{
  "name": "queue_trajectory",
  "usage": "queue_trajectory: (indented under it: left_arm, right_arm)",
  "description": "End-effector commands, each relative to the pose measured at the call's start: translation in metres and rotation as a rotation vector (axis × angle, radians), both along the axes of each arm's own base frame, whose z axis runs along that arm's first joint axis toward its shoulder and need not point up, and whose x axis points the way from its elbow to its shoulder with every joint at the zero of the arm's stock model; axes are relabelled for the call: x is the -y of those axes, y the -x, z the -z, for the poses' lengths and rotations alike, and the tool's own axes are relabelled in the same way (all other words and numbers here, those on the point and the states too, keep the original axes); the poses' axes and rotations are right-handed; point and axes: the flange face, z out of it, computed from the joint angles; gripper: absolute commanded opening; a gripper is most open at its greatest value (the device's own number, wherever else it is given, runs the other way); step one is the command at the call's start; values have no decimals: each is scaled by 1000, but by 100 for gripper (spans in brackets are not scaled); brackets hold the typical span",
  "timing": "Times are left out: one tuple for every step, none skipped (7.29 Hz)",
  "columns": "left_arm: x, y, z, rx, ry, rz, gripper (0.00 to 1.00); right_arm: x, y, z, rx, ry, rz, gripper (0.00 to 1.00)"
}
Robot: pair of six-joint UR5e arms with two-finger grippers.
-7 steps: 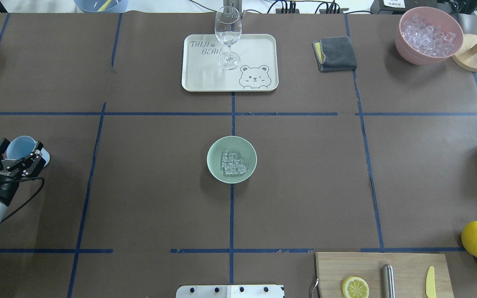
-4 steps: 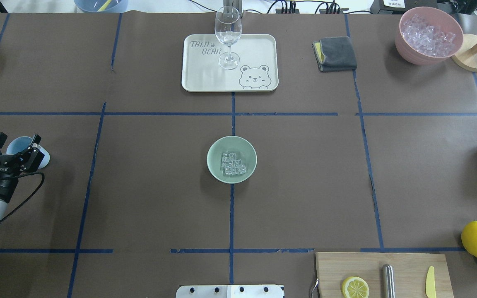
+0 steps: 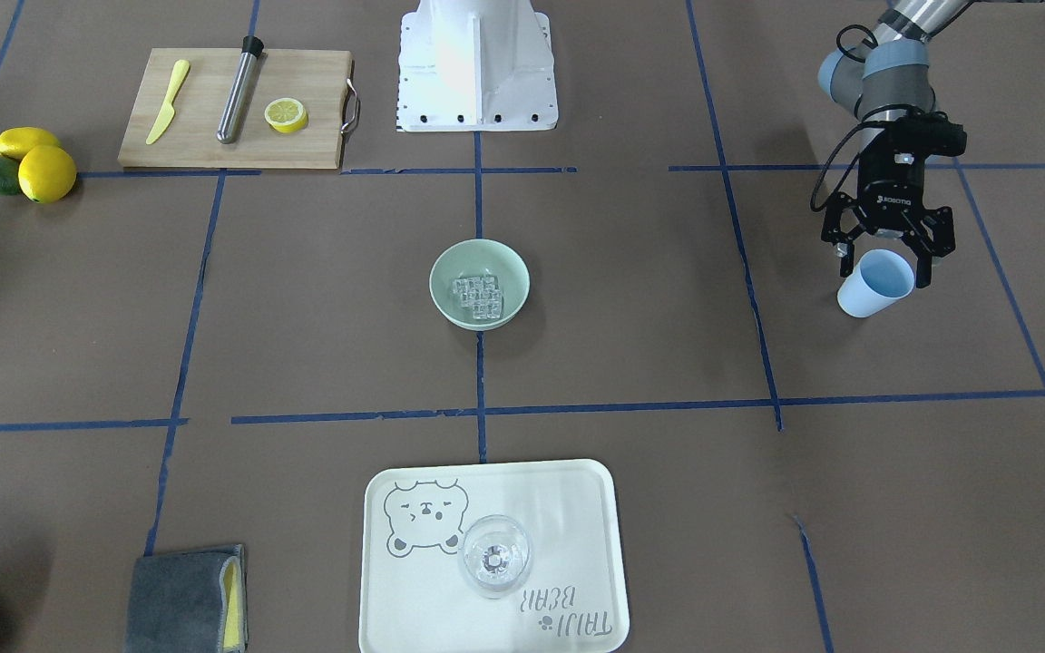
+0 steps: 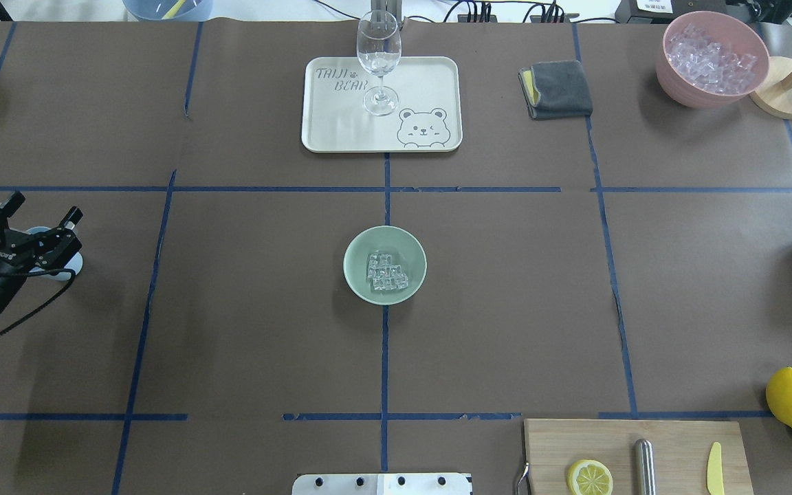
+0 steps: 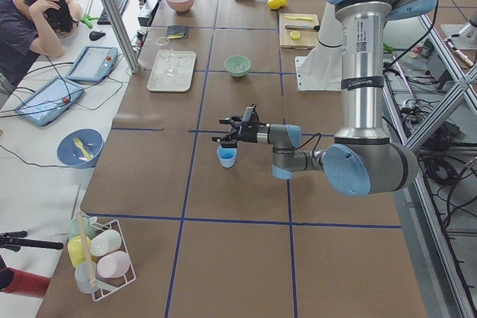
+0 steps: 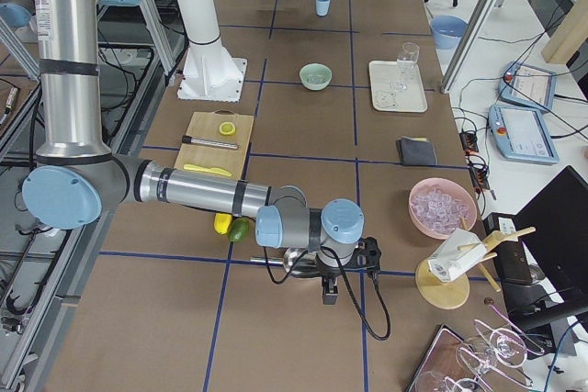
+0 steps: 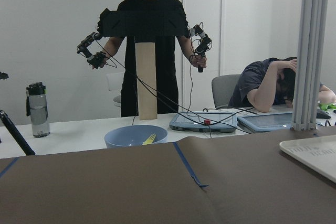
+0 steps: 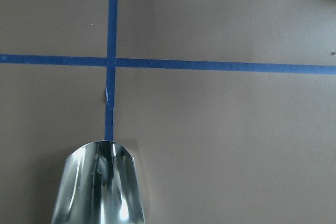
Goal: Pour ice into bowl
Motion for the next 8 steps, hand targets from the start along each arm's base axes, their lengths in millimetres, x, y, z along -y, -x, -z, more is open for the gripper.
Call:
queue_trajectory:
  left_arm:
    - [61,54,22,214,19,-185,100]
    - [87,86,45,325,69,-247,100]
    - [105,116,59,435,120,-261,100]
    - [117,140,58,525,197,-286,100]
    - [138,168,58,627,290,-361,100]
    - [182,213,83,610,421,-459,100]
    - [190,236,68,556,640,-535,100]
    - [197,244,51,536,811,-568,100]
  right_arm:
    - [0,1,0,0,0,1,100]
    - [-1,0,-1,0,2,0,100]
    - [-1,0,-1,0,2,0,100]
    - [-2,1,-1,1,3,1,100]
    - [-2,0,-1,0,3,0,100]
    - [-2,0,-1,0,3,0,100]
    - [-3,0,-2,1,5,0,100]
    - [-2,0,-1,2,2,1,100]
